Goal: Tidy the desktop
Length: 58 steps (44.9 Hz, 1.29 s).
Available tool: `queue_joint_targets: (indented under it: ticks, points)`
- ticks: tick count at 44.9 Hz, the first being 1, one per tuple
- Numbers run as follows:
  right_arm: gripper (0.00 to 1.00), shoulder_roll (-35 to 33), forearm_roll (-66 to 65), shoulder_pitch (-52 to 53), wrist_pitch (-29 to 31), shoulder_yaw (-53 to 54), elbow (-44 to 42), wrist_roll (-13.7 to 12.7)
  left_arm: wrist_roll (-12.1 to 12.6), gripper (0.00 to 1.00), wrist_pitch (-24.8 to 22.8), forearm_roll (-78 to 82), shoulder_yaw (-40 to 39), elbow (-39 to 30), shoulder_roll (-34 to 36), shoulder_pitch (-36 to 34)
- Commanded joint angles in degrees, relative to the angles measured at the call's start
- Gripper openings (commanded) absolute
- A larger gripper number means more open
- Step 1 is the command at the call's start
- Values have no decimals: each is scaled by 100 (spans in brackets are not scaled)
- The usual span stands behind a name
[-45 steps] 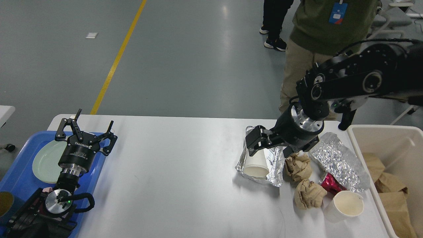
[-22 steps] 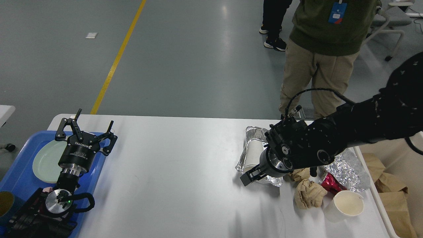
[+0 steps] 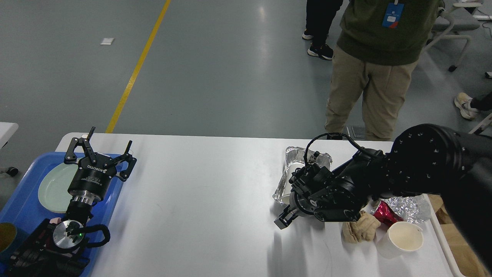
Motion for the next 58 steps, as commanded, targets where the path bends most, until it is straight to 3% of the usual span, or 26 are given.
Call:
queue_joint_targets:
  ticks: [1,21,44,51,53,58]
  points:
    - [92,69,-33,-147,9,-2,-129,0,0,96,1,0,3,-1,0,0]
    - [93,17,2,-69,18,25,-121,-9,0,96,1,0,3,-1,0,0]
    - [96,-282,20,608,62,51,723,-27,0,96,-8,8,3,-1,0,0]
    - [100,-703,46,1371,71,25,1425,-18,0,96,-8,0,-6,-1,0,0]
    - [100,-817,107,1705,158,16,1706,-9,0,96,-8,0,-6,-1,0,0]
    - [100,-1143,984,2918,1167,25,2270,26,0,96,-8,8,3,-1,0,0]
